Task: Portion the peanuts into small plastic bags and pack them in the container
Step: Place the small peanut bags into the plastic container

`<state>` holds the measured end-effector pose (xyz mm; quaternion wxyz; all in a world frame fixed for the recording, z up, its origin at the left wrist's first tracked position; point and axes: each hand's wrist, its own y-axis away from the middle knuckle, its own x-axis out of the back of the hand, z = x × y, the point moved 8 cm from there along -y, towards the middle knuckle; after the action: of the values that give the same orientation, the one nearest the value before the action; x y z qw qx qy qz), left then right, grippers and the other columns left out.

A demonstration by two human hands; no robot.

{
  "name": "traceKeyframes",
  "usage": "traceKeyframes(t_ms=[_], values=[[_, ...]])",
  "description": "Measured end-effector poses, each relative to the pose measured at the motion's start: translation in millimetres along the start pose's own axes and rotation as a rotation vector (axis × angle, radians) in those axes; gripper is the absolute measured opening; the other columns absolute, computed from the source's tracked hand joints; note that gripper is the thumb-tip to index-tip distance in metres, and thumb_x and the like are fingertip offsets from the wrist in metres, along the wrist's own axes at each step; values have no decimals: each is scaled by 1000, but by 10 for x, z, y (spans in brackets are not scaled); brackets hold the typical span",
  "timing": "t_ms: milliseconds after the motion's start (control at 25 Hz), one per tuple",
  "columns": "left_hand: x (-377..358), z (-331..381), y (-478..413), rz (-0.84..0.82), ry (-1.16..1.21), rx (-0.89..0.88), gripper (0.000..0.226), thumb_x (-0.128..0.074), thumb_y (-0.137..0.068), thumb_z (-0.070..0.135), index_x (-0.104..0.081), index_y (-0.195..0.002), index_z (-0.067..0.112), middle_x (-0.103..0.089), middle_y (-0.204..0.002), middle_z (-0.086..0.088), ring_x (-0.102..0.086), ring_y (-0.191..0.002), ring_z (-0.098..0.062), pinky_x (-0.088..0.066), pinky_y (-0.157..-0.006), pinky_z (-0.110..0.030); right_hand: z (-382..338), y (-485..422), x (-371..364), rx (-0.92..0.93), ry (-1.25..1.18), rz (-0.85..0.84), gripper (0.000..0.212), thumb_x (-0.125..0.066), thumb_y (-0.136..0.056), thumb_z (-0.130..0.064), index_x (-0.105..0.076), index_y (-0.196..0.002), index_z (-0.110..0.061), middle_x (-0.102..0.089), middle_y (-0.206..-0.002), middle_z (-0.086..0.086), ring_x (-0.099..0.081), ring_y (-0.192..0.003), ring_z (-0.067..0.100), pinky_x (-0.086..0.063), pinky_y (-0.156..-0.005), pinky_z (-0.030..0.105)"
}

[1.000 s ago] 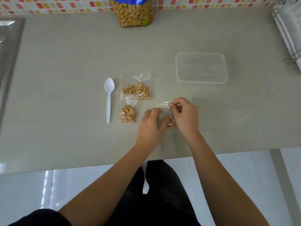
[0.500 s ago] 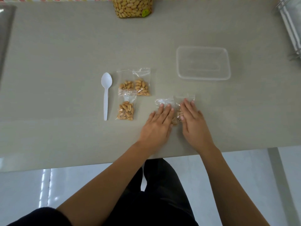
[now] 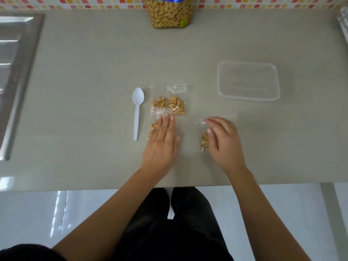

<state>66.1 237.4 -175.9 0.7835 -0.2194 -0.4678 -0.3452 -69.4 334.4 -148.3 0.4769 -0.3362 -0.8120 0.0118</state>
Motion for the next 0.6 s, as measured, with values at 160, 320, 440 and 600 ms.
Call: traceKeyframes(t_ms=[160,320,440,600], values=[[-17,-403,148,42,-163,39,53,-24,-99,31,-40,-137,-2,-44,-142,-22,-42,-130,-39,-41,-98,-51,-447,-353,-552,-19,4,-101,31,-56,-89,-20,-63,-117,-10,-62,-110,11,-54,-100,30,-41,-92,32],[-117,-456,159,80,-185,-20,49,-34,-93,20,-43,-134,-4,-46,-139,-23,-46,-127,-39,-44,-97,-49,-475,-593,-962,-67,130,-271,36,-64,-82,-26,-64,-115,-10,-56,-113,16,-51,-103,35,-46,-91,41],[-138,-466,162,82,-164,-17,48,-38,-91,17,-43,-134,-5,-46,-139,-24,-45,-128,-39,-44,-98,-50,-527,-643,-923,0,146,-201,15,-67,-78,-21,-69,-89,-13,-58,-105,13,-54,-98,34,-41,-88,36],[106,-411,178,183,58,10,46,-37,-95,21,-46,-133,-3,-47,-138,-23,-42,-132,-34,-37,-108,-39,-579,-582,-887,-44,-315,-211,1,-63,-84,-18,-63,-83,-18,-66,-90,-4,-62,-89,17,-42,-82,21]])
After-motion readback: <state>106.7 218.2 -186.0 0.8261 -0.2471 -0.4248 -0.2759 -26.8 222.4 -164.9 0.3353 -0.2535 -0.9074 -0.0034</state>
